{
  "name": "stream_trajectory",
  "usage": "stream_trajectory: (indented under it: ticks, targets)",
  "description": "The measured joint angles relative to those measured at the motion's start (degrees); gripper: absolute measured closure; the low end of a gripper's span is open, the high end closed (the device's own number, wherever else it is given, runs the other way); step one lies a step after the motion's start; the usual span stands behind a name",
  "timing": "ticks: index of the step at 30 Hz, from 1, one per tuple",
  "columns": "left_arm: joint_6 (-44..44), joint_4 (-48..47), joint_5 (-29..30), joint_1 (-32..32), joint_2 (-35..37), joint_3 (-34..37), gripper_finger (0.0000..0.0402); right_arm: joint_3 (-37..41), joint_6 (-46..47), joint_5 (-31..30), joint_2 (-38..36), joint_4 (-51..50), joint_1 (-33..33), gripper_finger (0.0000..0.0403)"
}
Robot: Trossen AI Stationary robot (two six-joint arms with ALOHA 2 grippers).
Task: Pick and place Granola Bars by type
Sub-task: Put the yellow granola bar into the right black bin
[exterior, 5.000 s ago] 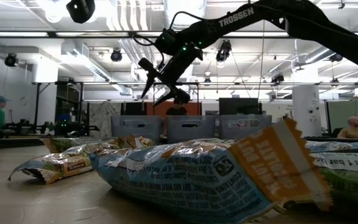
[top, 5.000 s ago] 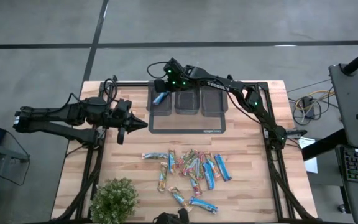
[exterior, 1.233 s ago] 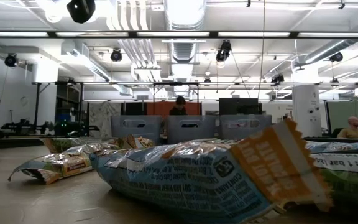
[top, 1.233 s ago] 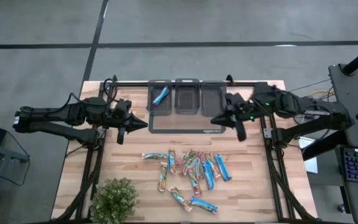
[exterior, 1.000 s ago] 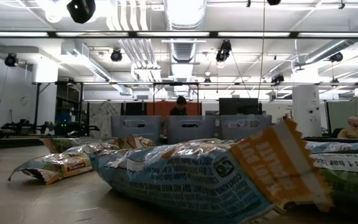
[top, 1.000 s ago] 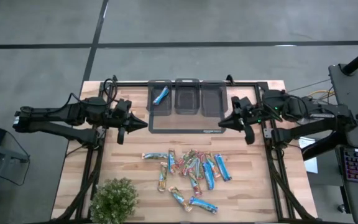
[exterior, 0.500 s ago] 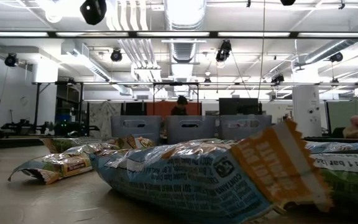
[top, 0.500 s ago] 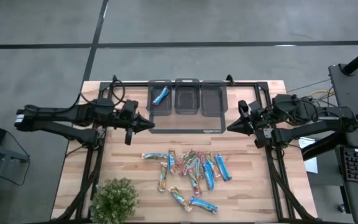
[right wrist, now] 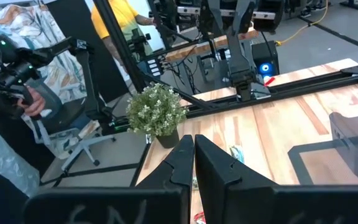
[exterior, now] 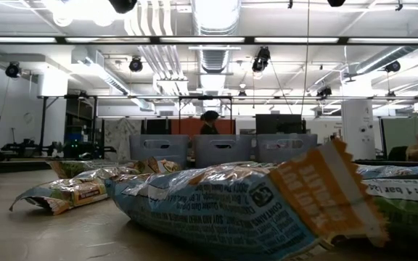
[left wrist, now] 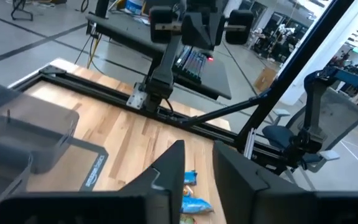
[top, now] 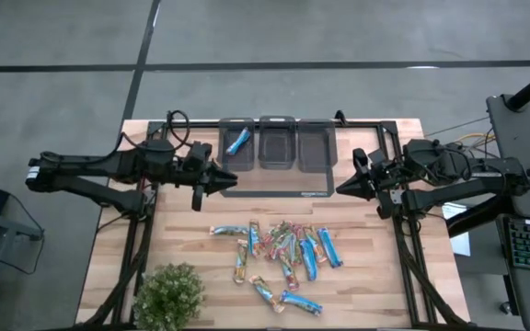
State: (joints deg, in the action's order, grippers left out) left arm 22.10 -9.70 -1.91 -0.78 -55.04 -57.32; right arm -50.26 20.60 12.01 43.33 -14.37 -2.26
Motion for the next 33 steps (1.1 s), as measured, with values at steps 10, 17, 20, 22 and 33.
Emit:
stream_trajectory:
  ticks: [10,17,20,22,33]
  targets:
    - [-1.3,-5.1,-0.1,0.0,-4.5,-6.5,0.0269,0.0,1.7,0.0,-0.6,0.0,0.0,0.0394]
    - [-2.6,-8.2,-0.7,0.0,-7.0,-9.3,0.0227,0.0,1.9,0.0,-1.1,0.0,0.0,0.0394]
    - [-3.0,-9.5,-0.8,0.0,-7.6,-9.7,0.0216,0.0,1.9,0.0,-1.1,-0.1,0.0,0.0394]
    - [-3.5,-10.2,-0.8,0.0,-8.0,-9.8,0.0214,0.0,1.9,0.0,-1.3,-0.1,0.0,0.0394]
    - [-6.3,-20.2,-1.6,0.0,-10.1,-15.6,0.0213,0.0,1.9,0.0,-1.3,-0.4,0.0,0.0394]
